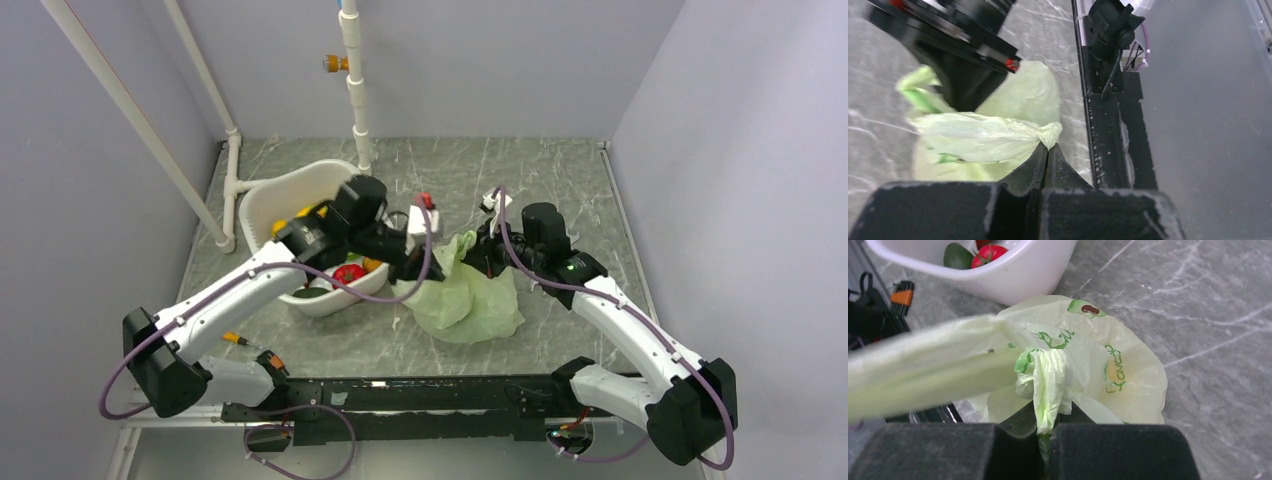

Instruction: Place the fake fruits into the plastic bag and tie a complex knot

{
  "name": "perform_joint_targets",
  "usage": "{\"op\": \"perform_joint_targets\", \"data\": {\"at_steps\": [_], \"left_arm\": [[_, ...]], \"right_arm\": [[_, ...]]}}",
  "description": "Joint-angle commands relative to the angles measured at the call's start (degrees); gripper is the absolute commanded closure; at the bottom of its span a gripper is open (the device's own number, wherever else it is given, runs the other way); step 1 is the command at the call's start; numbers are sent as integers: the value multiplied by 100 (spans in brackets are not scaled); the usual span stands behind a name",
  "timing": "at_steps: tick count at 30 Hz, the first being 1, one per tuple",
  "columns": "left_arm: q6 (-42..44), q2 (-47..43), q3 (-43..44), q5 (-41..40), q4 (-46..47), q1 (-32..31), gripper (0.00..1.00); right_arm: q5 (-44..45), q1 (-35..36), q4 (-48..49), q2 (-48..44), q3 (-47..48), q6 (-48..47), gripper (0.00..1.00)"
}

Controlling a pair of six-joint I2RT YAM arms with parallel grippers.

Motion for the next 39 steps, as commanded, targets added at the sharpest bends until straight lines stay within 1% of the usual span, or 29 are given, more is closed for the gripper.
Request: {"op": "perform_joint_targets", "data": {"at_steps": [1, 5, 8, 9, 11, 14, 17, 19, 22, 24, 25, 26, 28, 29, 30, 31, 33, 35, 36, 37, 38, 39], "left_arm": [[-1637, 85, -593, -2047, 1615, -865, 100], [-1679, 685, -549, -3156, 2001, -1543, 100], [-1643, 1131, -507, -4184, 2000, -1863, 100], [-1725, 1227, -559, -4479, 1958, -1874, 100], [-1734, 1300, -838, -4748, 1983, -1709, 100], [-1562, 1189, -1385, -4955, 2210, -1281, 100], [-1264, 1254, -1511, -5195, 2481, -937, 100], [-1232, 1424, -1334, -5058, 2500, -703, 100], [-1188, 1375, -1187, -4375, 2707, -575, 100], [-1165, 1219, -1234, -3833, 2892, -575, 100], [-1138, 1136, -1267, -3541, 2920, -568, 100], [-1137, 1043, -1302, -3322, 2923, -571, 100], [-1129, 877, -1312, -3046, 2924, -568, 100], [-1110, 801, -1282, -2940, 2881, -556, 100], [-1077, 739, -1238, -2812, 2787, -531, 100], [-1079, 684, -1213, -2714, 2730, -493, 100], [-1107, 622, -1099, -2506, 2625, -395, 100], [-1141, 622, -942, -2343, 2458, -308, 100], [-1161, 637, -884, -2208, 2407, -277, 100], [-1170, 654, -829, -2090, 2345, -243, 100], [-1168, 673, -792, -1928, 2298, -227, 100], [-1165, 678, -772, -1849, 2297, -217, 100]], "right_arm": [[504, -31, 362, -257, -50, 1030, 100], [494, -83, 427, -280, -92, 1325, 100], [488, -137, 386, -315, -80, 1415, 100], [484, -163, 313, -342, -53, 1420, 100], [487, -224, 115, -433, -1, 1420, 100], [431, -340, -123, -645, -8, 1508, 100], [202, -373, -201, -790, -84, 1660, 100], [-50, -381, -217, -836, -171, 1699, 100], [-100, -379, -293, -887, -268, 1566, 100], [77, -373, -421, -897, -199, 1360, 100], [147, -377, -525, -888, -134, 1220, 98], [226, -382, -645, -869, -41, 1047, 89], [406, -387, -928, -854, 146, 723, 62], [524, -387, -1059, -852, 239, 519, 47], [640, -382, -1170, -865, 334, 313, 37], [823, -385, -1264, -873, 436, 135, 29], [1061, -387, -1388, -875, 616, -482, 18], [1089, -387, -1502, -799, 809, -996, 12], [969, -380, -1560, -736, 914, -1275, 10], [815, -387, -1611, -673, 991, -1582, 4], [661, -376, -1679, -576, 1063, -1872, 1], [469, -368, -1700, -503, 1121, -2188, 1]]}}
